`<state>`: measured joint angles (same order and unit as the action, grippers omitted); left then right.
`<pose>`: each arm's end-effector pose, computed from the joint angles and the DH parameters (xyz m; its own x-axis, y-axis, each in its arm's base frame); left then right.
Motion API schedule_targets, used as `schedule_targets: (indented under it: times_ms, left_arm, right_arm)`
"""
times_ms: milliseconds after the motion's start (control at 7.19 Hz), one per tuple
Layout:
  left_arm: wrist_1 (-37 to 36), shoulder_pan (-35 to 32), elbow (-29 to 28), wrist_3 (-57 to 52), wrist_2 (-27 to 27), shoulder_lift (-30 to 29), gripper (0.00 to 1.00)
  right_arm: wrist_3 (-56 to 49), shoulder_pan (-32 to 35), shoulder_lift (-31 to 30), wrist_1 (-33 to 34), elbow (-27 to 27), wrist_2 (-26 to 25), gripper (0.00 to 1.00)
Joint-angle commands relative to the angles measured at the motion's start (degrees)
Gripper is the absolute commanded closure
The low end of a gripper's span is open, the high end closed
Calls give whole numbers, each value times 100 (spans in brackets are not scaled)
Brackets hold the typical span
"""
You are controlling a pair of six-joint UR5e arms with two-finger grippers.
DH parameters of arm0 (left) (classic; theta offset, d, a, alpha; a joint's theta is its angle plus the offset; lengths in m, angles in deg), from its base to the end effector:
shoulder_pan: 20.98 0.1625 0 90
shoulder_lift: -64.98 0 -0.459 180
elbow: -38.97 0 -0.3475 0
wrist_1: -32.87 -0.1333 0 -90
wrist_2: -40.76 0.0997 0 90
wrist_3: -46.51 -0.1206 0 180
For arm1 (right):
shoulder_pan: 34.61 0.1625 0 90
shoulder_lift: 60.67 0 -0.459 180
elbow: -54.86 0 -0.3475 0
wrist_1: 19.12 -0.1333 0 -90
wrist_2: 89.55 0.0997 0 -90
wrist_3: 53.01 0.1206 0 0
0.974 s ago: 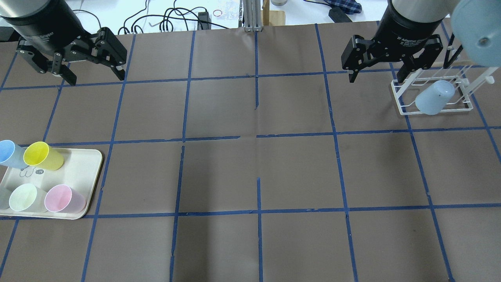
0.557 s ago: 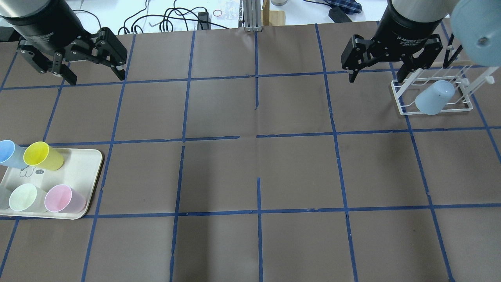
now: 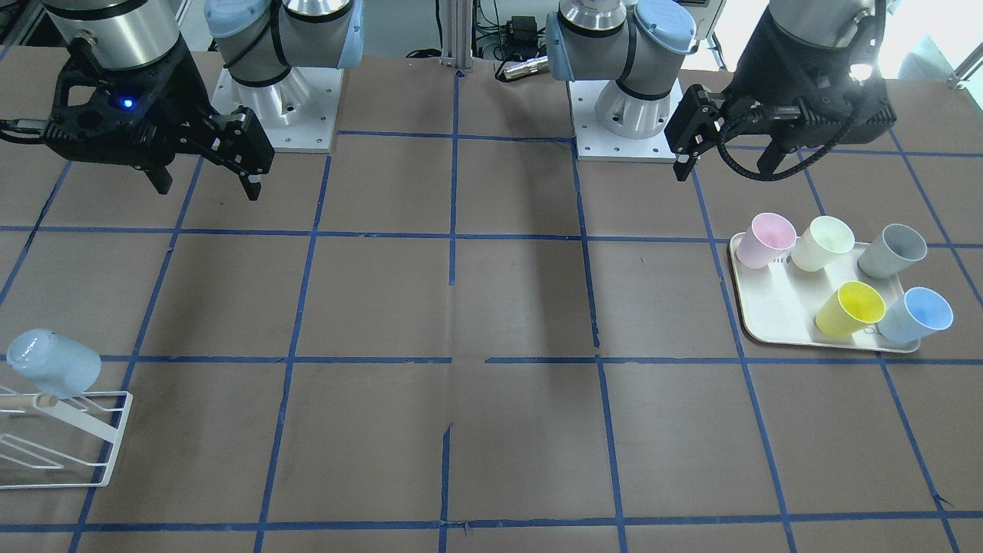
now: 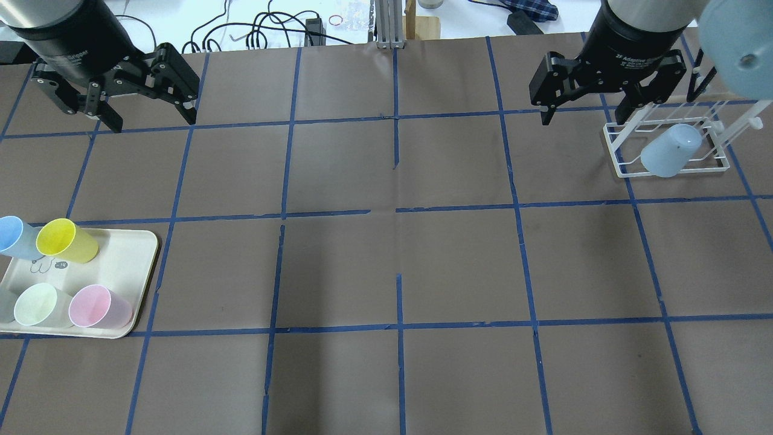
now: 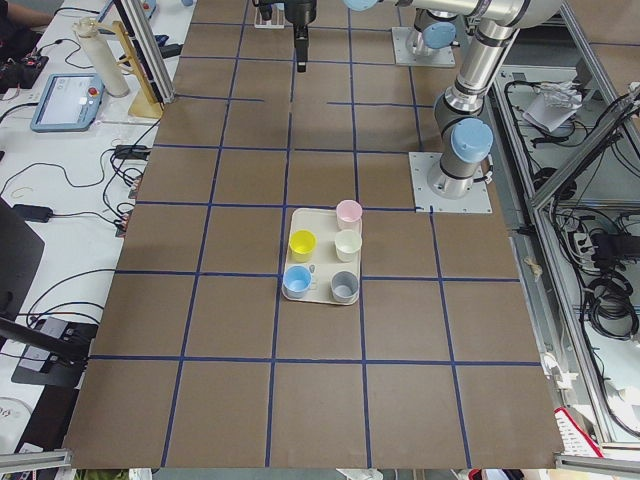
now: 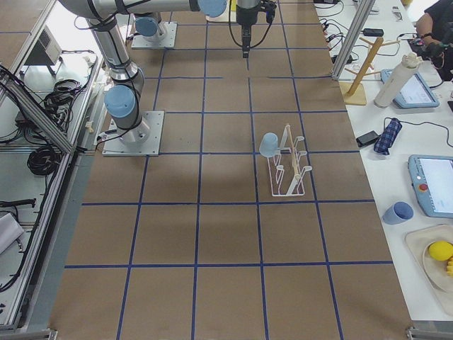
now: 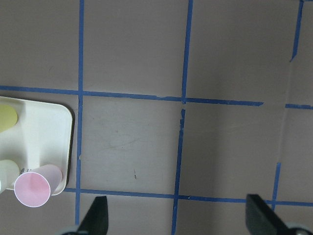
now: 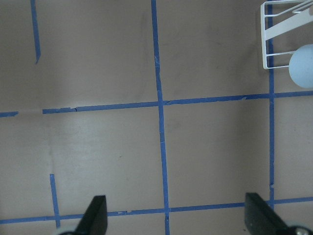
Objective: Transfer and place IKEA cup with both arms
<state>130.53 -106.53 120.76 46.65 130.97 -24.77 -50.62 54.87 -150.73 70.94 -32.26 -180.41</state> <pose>-0.0981 -0.4521 0.5534 -0.9968 -0.0801 -0.0036 -0.0800 0.9967 -0.0140 0.1274 -0.4536 0.5241 -0.9986 0.0515 0.0128 0.0507 0.9973 -0.0529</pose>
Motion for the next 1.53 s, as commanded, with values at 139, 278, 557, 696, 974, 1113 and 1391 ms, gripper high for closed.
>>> schedule_targets:
  times_ms: [139, 278, 557, 696, 974, 1113, 1391]
  left_arm:
    - [-1, -6, -5, -5, -29, -7, 0]
    - [-1, -32, 12, 3, -29, -8, 0]
    - [-28, -23, 12, -84, 15, -26, 0]
    - [-37, -23, 12, -32, -11, -51, 0]
    - [-37, -32, 21, -40, -29, 1, 0]
    - [-54, -32, 117, -66, -12, 27, 0]
    - [-212, -32, 179, -93, 6, 54, 0]
  right_arm:
    - [-1329, -701, 225, 221, 143, -62, 0]
    - [-1990, -1122, 356, 327, 134, -54, 0]
    - [-2740, -1634, 1022, 931, 117, -403, 0]
    - [-2944, -1923, 1365, 1161, 125, -353, 0]
    - [-3471, -2216, 1728, 1373, 3, -344, 0]
    - [-3508, -2251, 1868, 1365, -85, -352, 1]
    - [-3675, -2286, 2018, 1549, -121, -361, 2]
